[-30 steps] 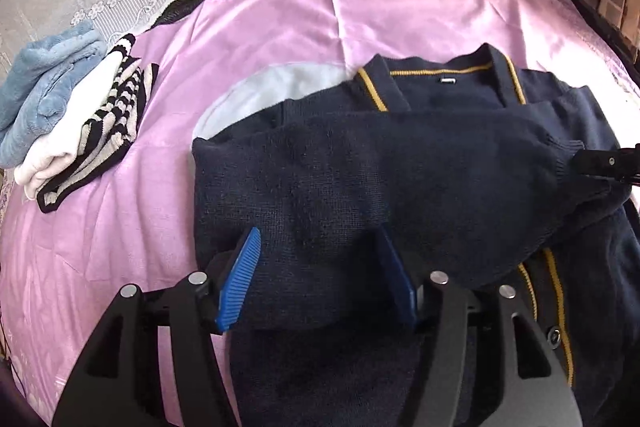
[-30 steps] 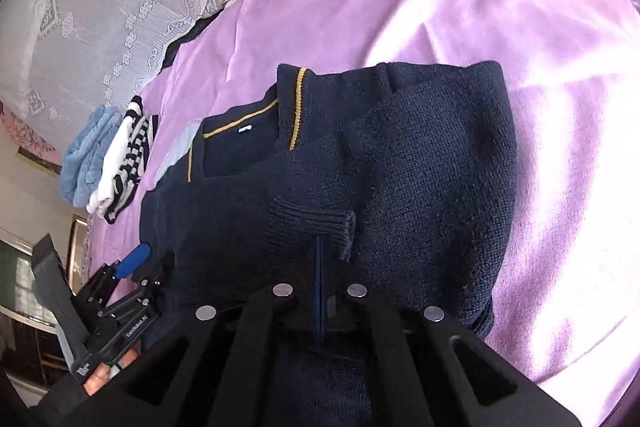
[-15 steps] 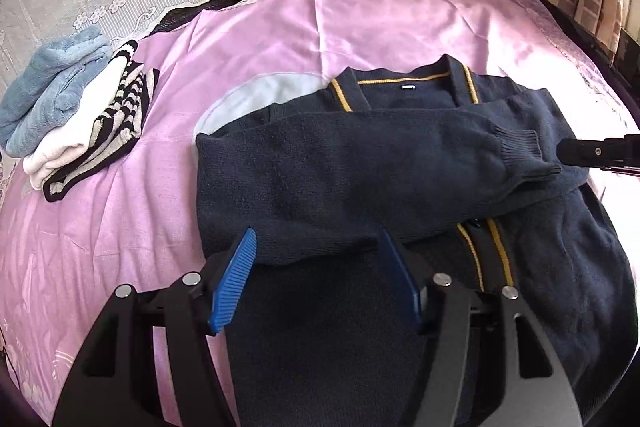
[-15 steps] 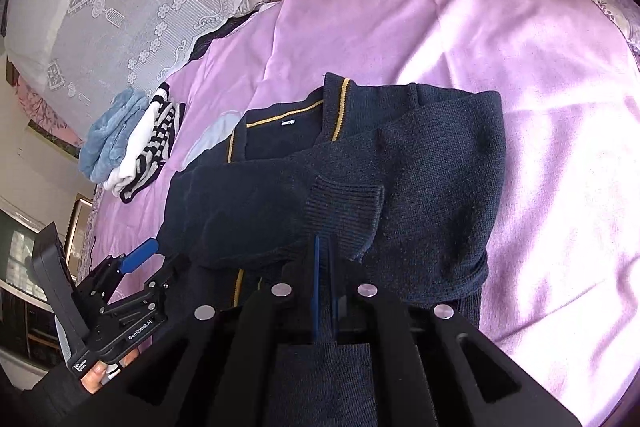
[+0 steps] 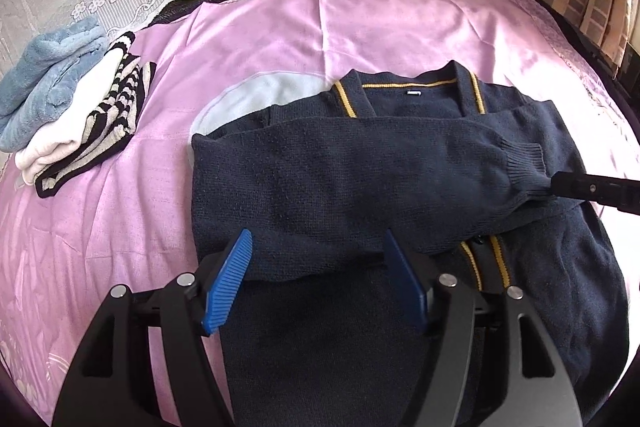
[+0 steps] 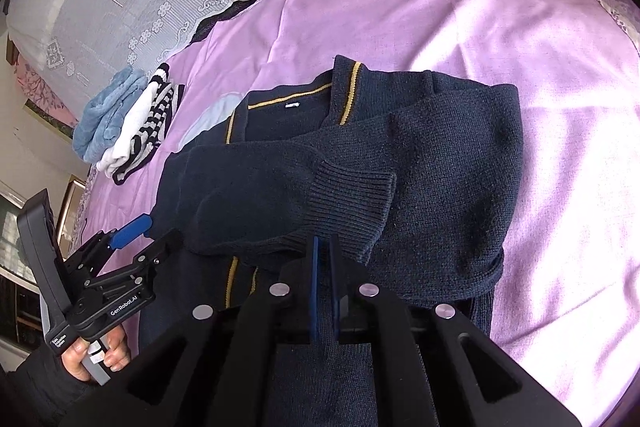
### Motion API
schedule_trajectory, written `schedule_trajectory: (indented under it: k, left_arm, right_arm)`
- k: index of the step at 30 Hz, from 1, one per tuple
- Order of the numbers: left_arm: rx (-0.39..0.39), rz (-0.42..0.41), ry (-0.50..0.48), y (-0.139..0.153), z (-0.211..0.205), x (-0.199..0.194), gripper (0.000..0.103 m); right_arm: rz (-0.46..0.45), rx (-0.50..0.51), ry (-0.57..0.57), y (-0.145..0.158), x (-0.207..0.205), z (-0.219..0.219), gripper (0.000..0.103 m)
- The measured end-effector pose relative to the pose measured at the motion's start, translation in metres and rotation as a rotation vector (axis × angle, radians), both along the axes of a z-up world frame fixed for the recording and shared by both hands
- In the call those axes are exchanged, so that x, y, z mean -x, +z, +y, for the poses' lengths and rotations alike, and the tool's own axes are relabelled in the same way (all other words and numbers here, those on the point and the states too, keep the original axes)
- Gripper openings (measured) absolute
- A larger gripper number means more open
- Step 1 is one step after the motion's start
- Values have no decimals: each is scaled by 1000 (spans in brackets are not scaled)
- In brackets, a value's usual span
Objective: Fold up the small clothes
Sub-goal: 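Smooth the folded sleeves flat with the left tool while the right tool presses the cardigan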
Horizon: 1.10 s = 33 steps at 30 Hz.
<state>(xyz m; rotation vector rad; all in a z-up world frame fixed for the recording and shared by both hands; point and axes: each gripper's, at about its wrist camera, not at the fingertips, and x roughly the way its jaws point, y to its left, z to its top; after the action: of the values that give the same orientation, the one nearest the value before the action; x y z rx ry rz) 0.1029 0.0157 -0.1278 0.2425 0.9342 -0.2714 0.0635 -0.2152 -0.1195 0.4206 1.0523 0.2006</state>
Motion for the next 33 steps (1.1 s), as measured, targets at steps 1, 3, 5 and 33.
schedule_trajectory:
  k: [1, 3, 5, 33]
  left_arm:
    - [0, 4, 5, -2, 1, -4, 66]
    - [-8, 14, 13, -8, 2, -10, 66]
    - [-18, 28, 18, -15, 4, -14, 68]
    - [2, 45, 99, -18, 1, -89, 85]
  right_arm:
    - [3, 0, -1, -1, -2, 0, 7]
    - [10, -1, -8, -6, -3, -2, 8]
    - [18, -6, -15, -10, -4, -5, 8]
    - [6, -51, -91, -21, -47, -43, 14]
